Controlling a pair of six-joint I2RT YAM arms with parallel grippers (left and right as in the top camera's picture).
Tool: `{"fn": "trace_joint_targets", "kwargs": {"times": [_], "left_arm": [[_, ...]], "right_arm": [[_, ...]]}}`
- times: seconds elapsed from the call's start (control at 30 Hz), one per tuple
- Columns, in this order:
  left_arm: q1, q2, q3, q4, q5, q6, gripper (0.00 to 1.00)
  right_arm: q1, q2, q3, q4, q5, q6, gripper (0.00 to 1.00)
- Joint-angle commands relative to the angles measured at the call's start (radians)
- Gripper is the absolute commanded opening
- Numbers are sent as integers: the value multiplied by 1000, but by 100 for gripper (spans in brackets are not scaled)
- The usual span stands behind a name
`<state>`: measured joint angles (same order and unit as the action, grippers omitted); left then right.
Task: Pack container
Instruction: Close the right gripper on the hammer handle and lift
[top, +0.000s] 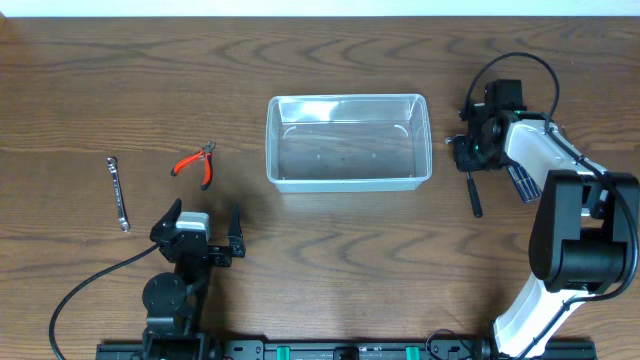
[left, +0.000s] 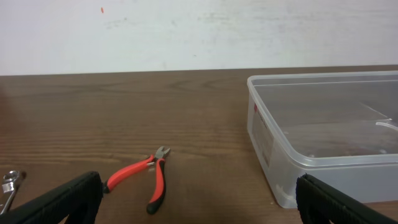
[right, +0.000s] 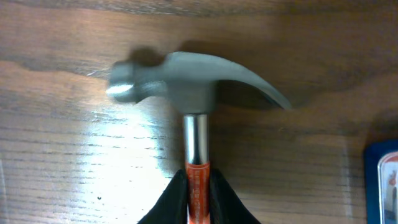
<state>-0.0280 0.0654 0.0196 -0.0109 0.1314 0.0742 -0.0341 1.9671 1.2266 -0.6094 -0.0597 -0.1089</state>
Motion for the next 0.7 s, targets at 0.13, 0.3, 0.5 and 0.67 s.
{"fn": "trace_joint_targets", "kwargs": {"times": [0.13, 0.3, 0.5, 0.67], "left_arm": [[5, -1, -15, -4, 15, -13, 98], [5, -1, -15, -4, 15, -13, 98], [5, -1, -15, -3, 15, -13, 98], [5, -1, -15, -4, 15, -13, 98]], "right_arm": [[9, 16, -31, -6, -12, 8, 2], [9, 15, -31, 11, -18, 12, 1], [10, -31, 54, 4, -135, 11, 1], [49, -166, 251, -85, -119, -5, 1]]}}
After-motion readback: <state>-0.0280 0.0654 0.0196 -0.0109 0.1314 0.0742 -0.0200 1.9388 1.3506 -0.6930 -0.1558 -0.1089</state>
